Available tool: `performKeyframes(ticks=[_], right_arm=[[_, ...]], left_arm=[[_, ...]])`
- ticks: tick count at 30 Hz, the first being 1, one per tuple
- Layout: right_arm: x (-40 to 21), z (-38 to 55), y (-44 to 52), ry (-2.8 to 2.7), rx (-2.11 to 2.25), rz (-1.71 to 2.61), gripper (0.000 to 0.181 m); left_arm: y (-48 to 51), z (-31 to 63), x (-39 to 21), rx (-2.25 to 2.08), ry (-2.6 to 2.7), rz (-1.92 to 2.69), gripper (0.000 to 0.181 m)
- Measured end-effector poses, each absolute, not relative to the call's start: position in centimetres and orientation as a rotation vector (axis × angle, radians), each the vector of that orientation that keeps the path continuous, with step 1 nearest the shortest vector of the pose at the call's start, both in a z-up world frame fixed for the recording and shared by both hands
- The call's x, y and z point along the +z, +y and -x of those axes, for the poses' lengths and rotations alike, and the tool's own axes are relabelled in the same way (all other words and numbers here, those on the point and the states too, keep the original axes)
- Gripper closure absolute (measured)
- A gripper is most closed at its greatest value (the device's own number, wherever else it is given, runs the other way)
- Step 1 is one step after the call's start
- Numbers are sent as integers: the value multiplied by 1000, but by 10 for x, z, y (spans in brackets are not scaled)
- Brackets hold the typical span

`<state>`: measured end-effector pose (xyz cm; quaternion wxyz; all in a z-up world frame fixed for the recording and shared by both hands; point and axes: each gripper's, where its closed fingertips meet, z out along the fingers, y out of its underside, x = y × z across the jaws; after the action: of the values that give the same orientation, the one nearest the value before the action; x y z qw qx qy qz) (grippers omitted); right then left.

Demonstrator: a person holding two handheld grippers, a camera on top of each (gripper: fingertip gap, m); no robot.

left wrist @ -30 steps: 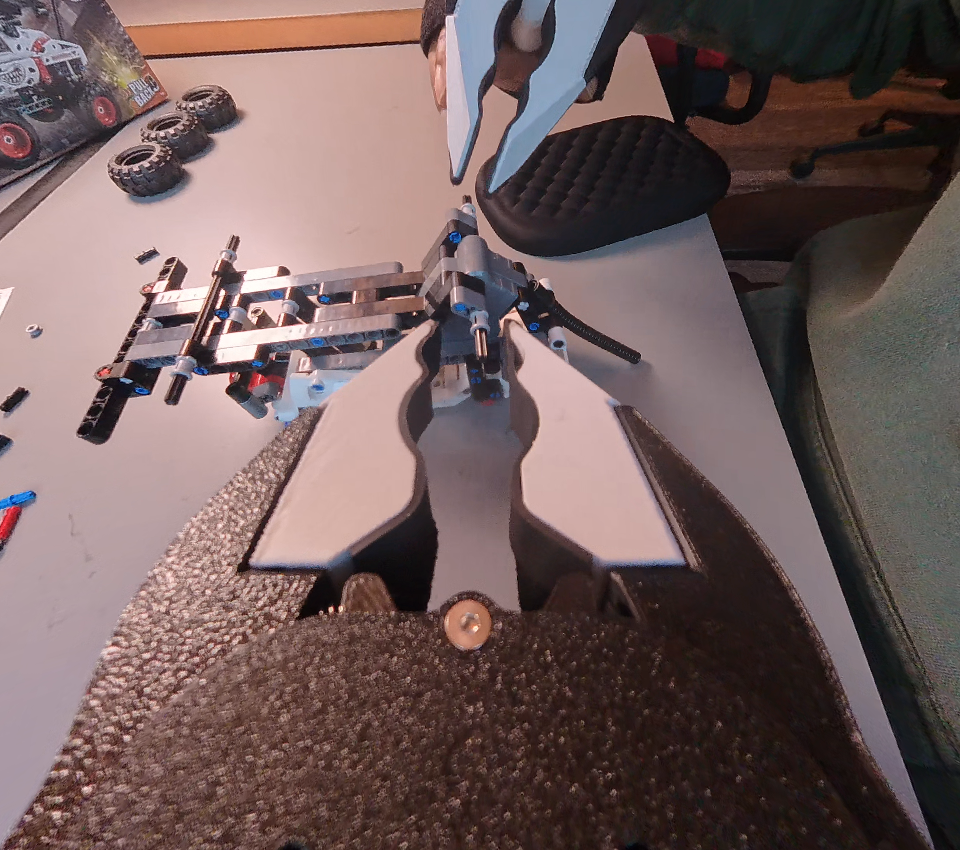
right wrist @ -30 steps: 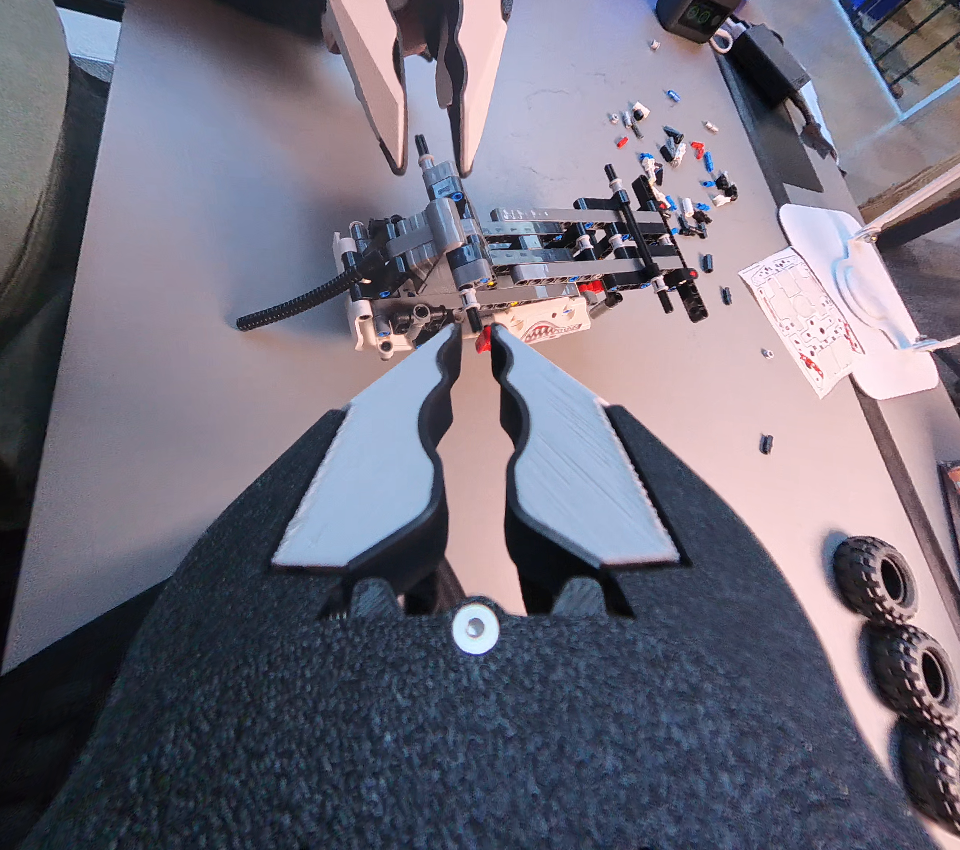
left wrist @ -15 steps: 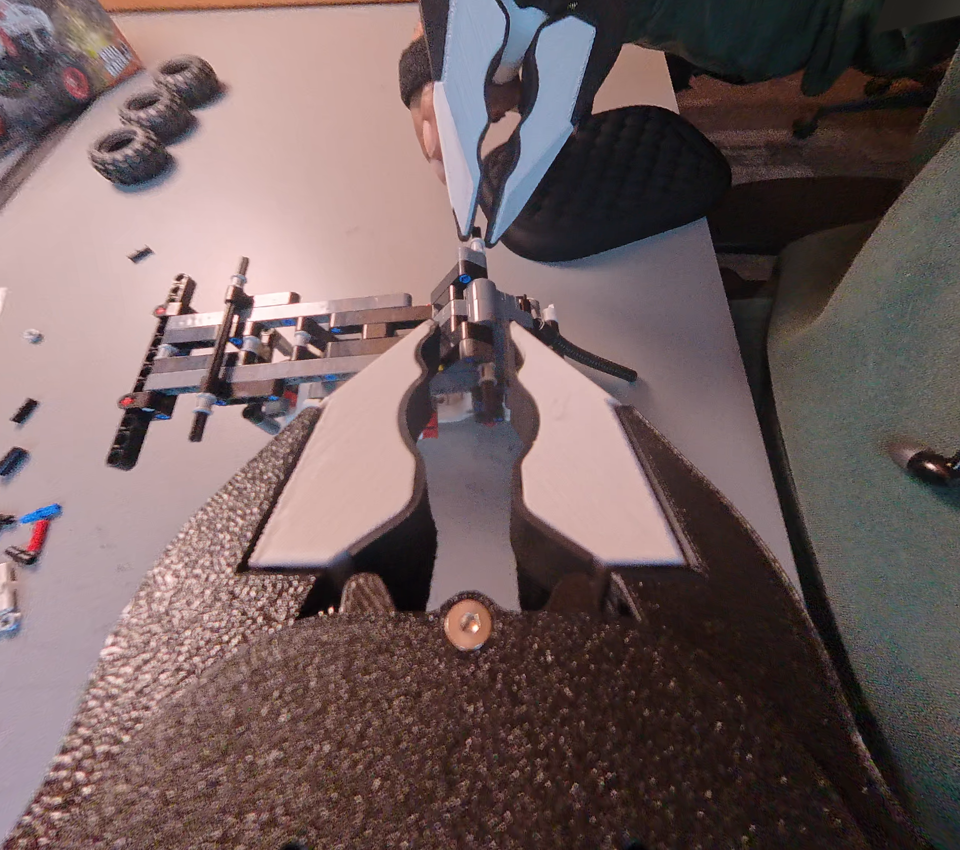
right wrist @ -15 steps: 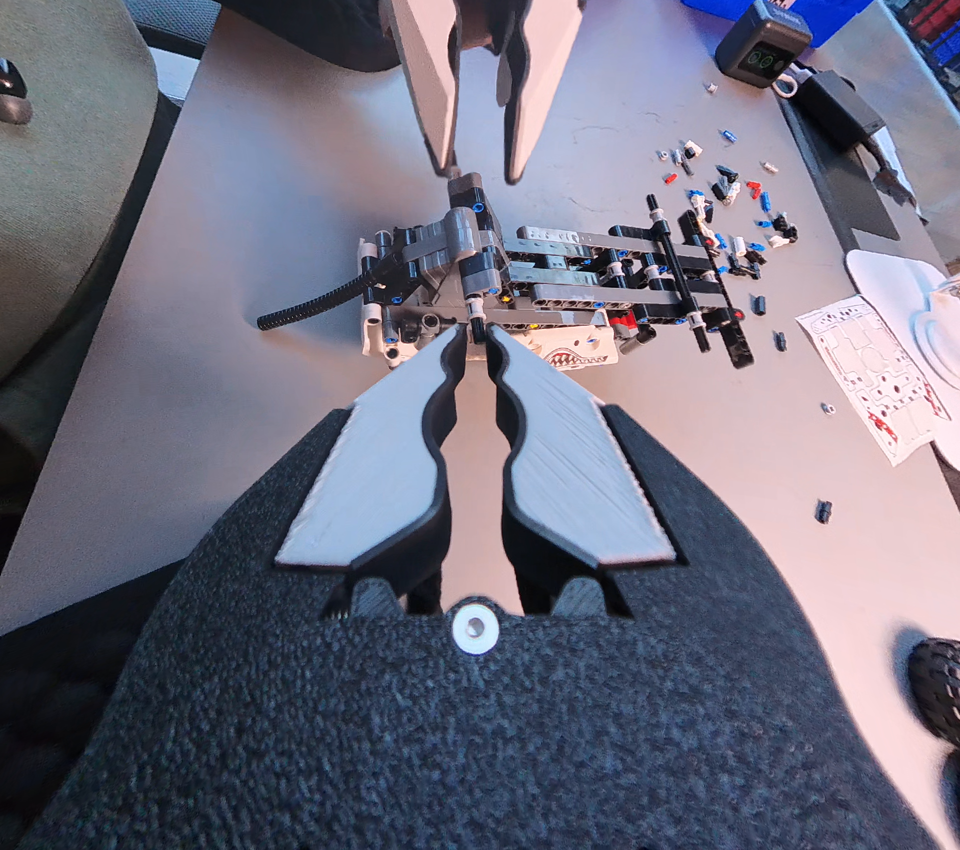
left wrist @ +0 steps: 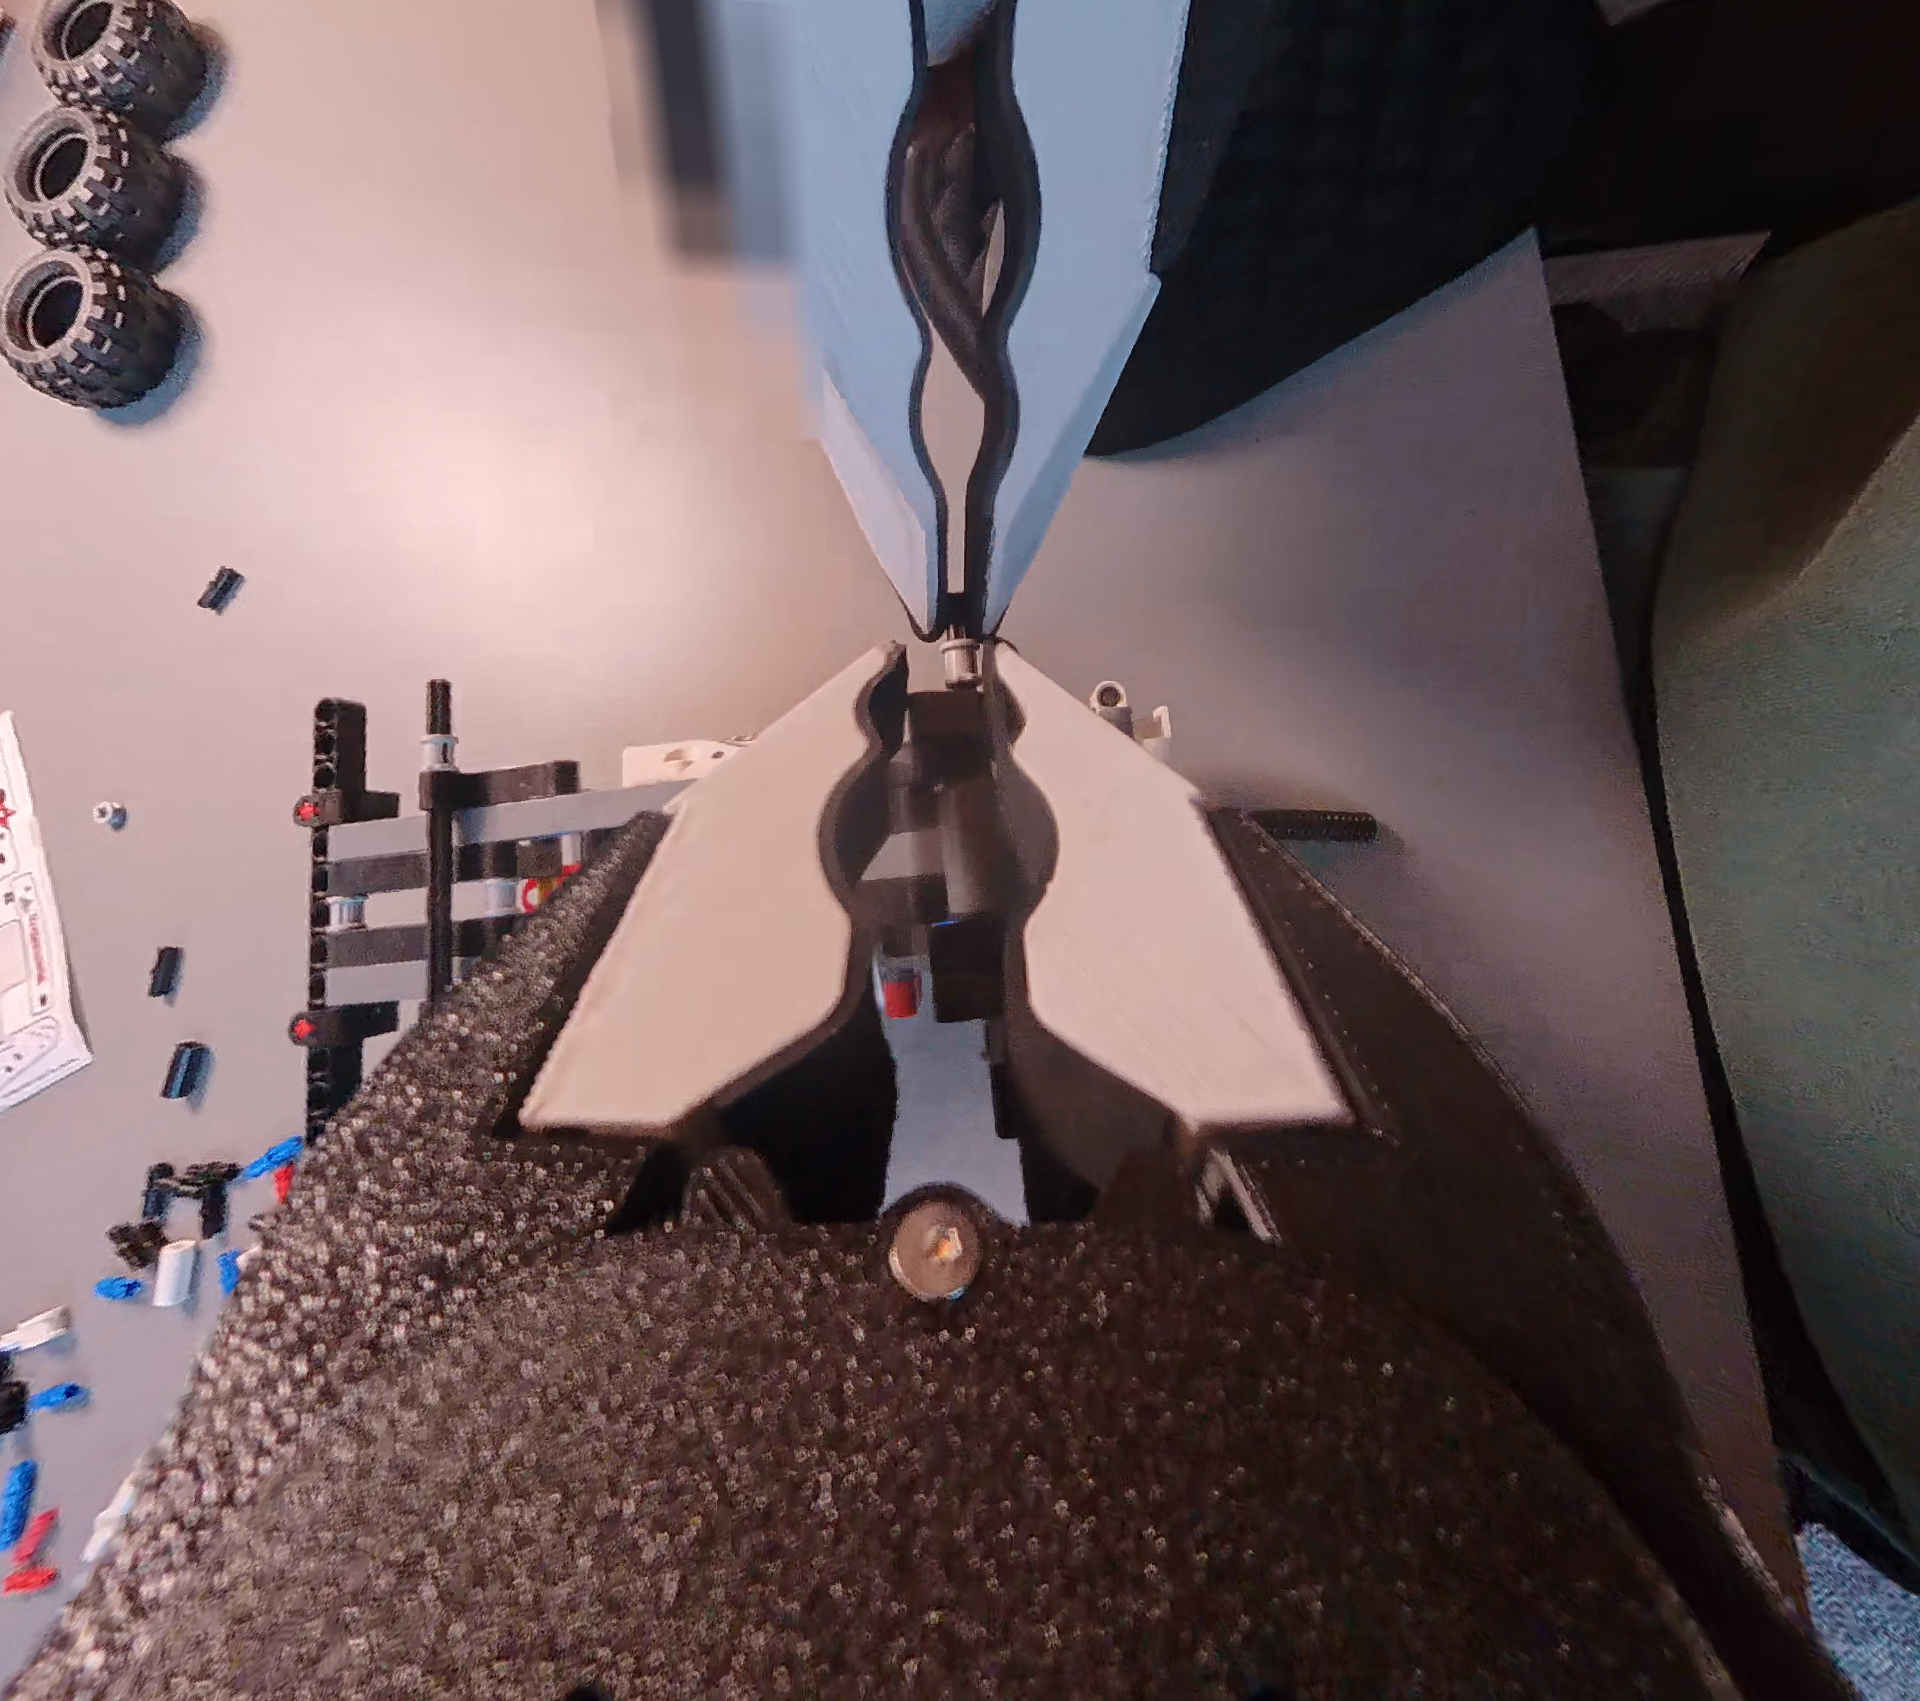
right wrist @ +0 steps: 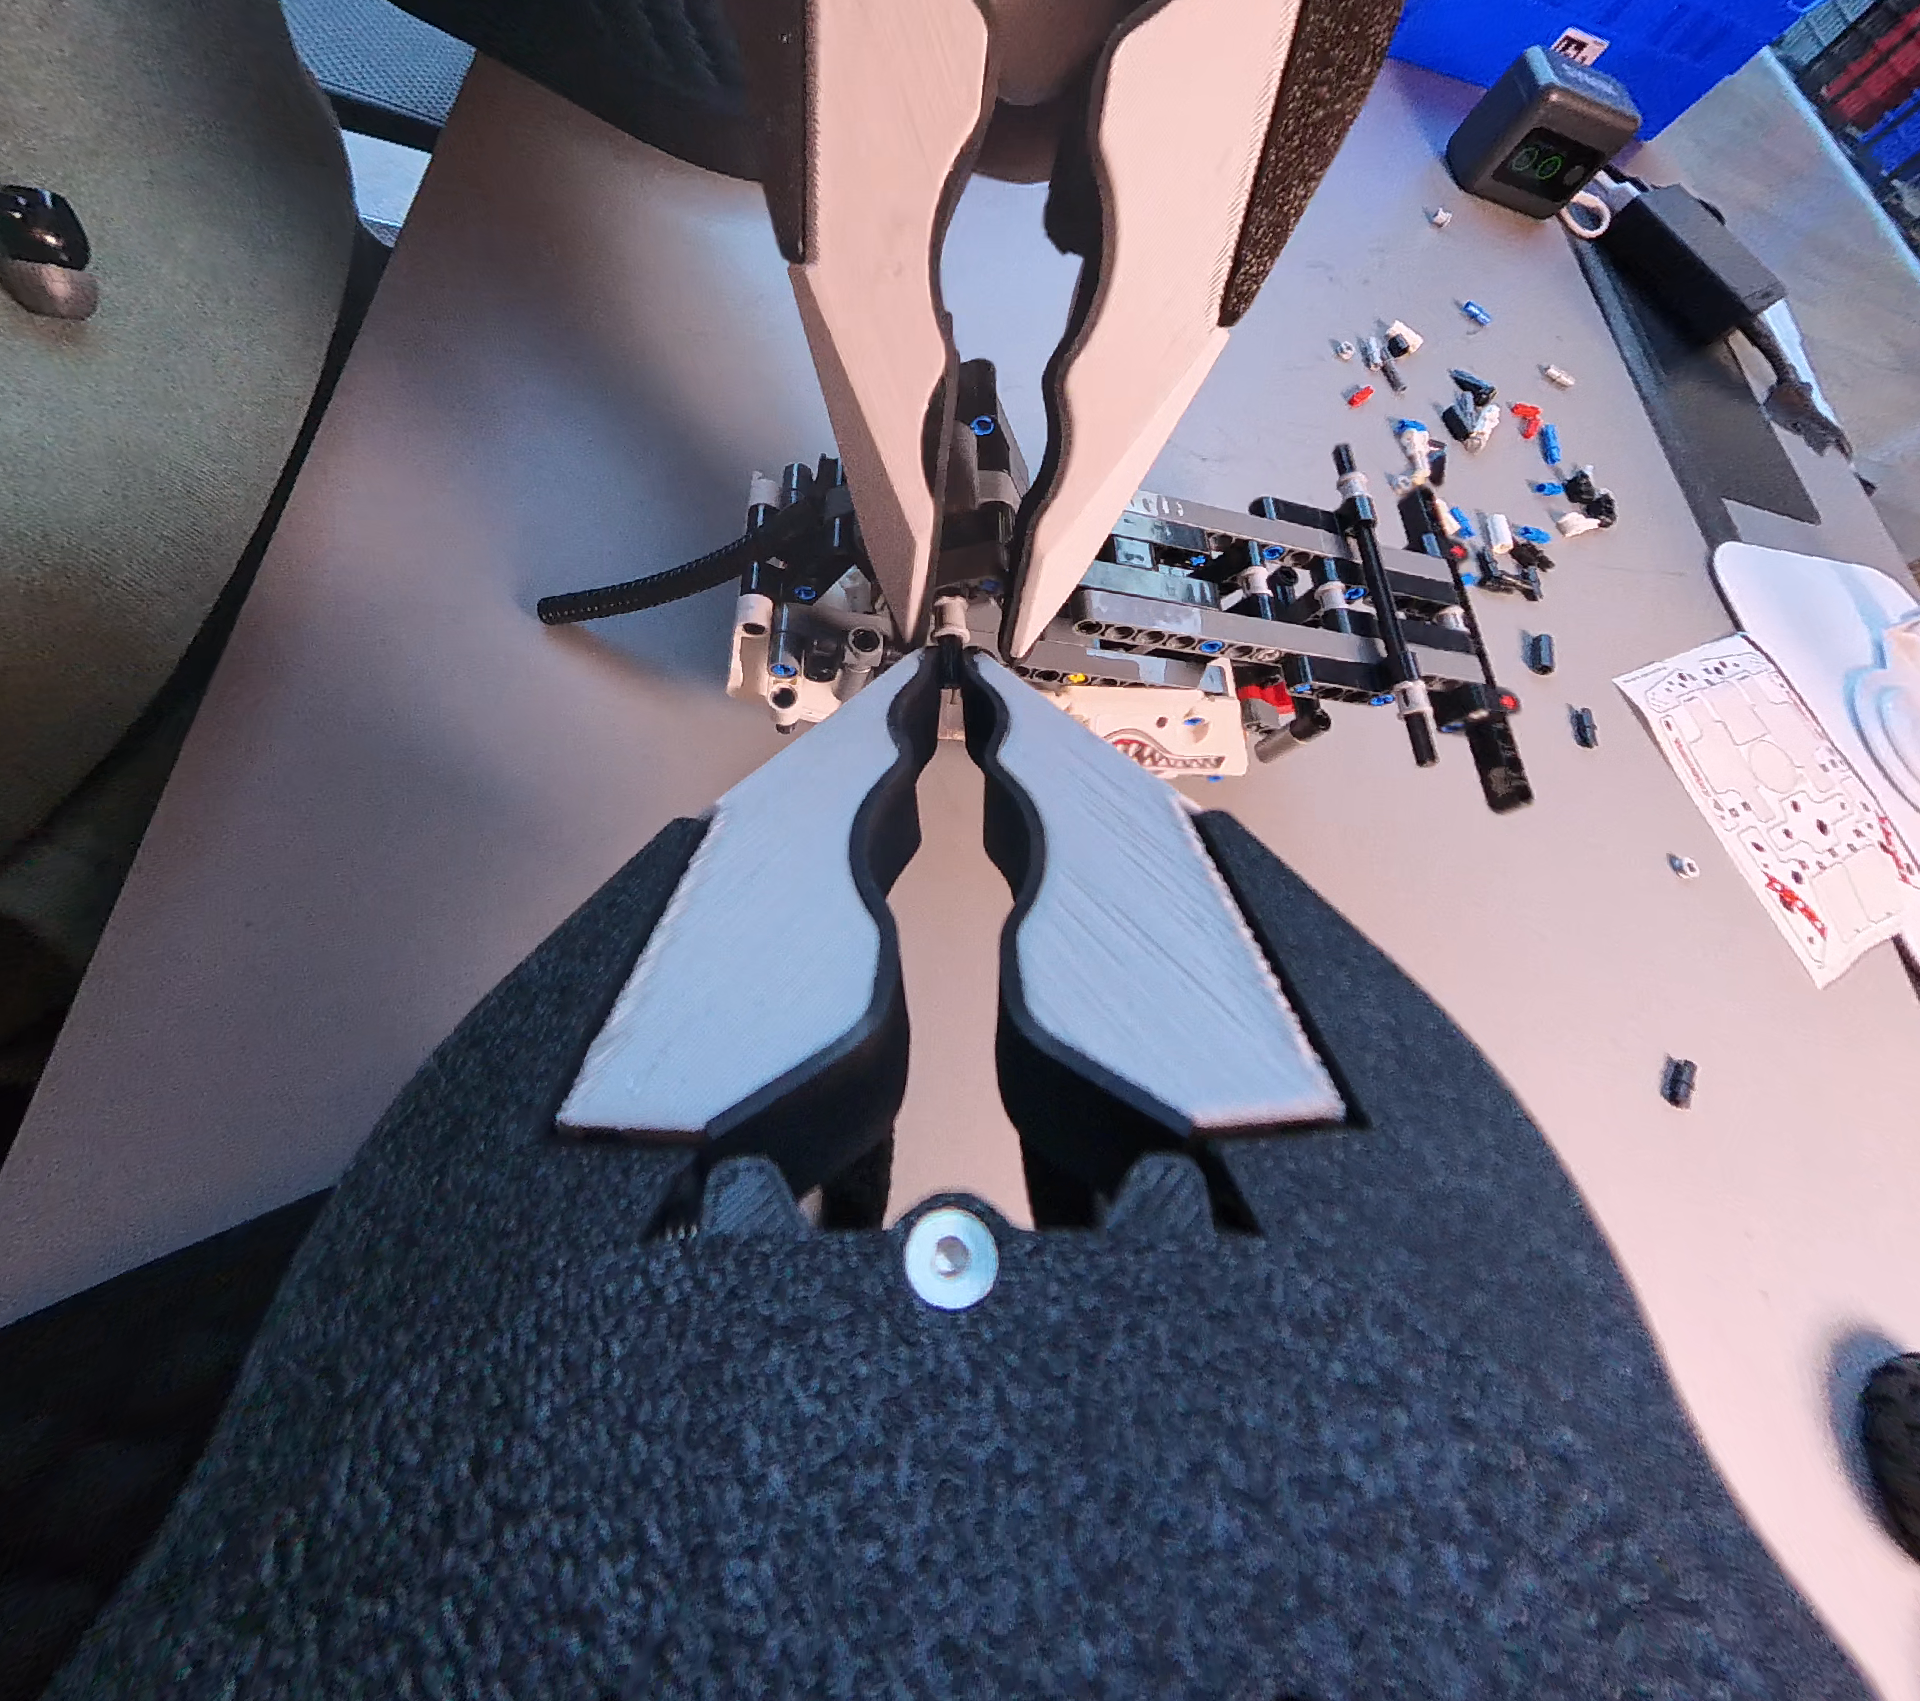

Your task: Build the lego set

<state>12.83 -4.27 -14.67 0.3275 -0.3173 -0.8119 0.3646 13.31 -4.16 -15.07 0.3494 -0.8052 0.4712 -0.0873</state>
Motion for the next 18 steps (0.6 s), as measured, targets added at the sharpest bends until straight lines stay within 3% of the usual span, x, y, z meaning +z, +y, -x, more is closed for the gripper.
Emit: performKeyframes(ticks=[18], right_arm=[[-146,-122,-43,-2040,972,905,177]], left_arm=[[-41,-125,-149,3,1261,2117,169]])
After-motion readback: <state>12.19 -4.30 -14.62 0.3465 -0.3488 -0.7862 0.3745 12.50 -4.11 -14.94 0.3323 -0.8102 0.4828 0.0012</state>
